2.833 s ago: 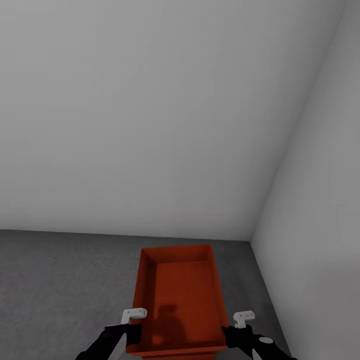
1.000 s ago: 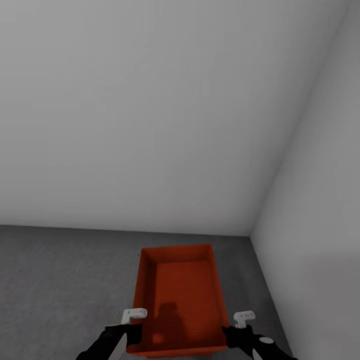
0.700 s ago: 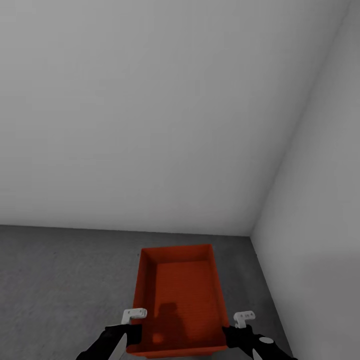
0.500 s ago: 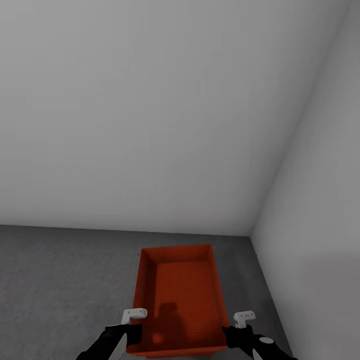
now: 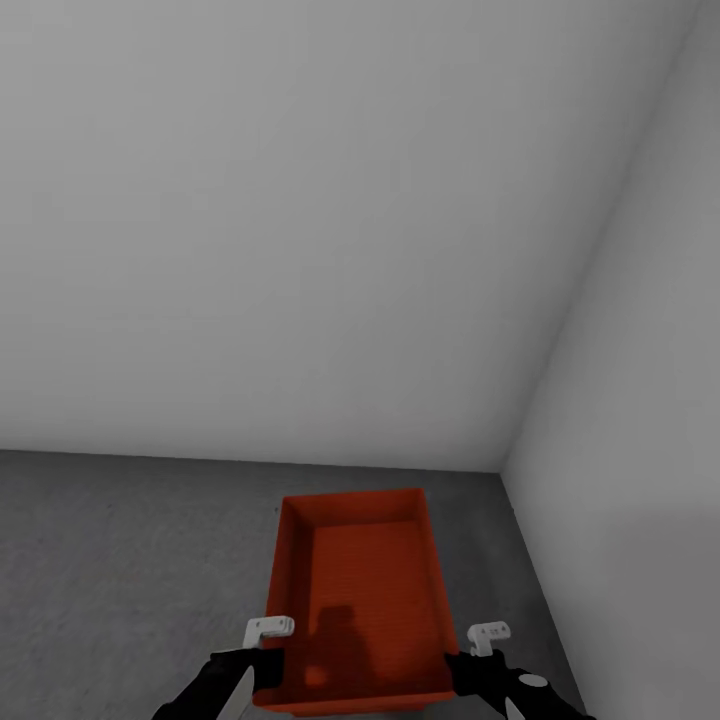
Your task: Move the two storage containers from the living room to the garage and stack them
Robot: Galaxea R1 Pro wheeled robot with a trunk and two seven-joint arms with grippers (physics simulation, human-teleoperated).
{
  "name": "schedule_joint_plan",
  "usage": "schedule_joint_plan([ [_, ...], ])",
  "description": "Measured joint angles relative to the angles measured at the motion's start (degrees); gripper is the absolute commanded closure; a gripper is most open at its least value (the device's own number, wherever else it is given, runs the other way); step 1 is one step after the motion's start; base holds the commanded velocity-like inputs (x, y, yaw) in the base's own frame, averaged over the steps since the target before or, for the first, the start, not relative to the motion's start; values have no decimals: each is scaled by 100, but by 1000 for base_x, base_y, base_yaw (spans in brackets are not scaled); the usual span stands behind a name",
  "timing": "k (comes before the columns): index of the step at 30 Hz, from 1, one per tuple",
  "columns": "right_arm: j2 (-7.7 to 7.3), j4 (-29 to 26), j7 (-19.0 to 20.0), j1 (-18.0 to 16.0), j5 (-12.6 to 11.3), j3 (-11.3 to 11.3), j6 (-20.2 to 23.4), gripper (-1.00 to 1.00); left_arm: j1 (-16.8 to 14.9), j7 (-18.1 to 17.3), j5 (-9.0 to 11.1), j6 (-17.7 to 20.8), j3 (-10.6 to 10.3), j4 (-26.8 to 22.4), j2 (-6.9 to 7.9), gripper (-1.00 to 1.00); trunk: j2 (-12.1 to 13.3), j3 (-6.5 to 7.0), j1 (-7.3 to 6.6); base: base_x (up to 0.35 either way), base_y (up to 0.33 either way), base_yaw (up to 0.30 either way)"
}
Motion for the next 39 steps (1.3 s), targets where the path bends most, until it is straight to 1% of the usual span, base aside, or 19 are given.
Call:
schedule_joint_plan([
  [1,0,0,1,-1,0,-1,0,100,0,2,0,3,-1,-3,0,100,0,0,0,0,0,0],
  [11,0,1,0,-1,1,-1,0,100,0,0,0,-1,0,1,0,100,-400,-179,219,0,0,0],
  [17,0,0,1,-1,0,-1,0,100,0,1,0,2,0,-3,0,100,-401,-180,220,0,0,0],
  [26,-1,1,0,-1,1,1,0,100,0,-1,1,-5,0,5,0,100,-761,-341,417,0,0,0],
  [39,-1,0,-1,-1,0,4,0,100,0,0,8,-10,-1,9,0,100,-762,-341,417,0,0,0],
])
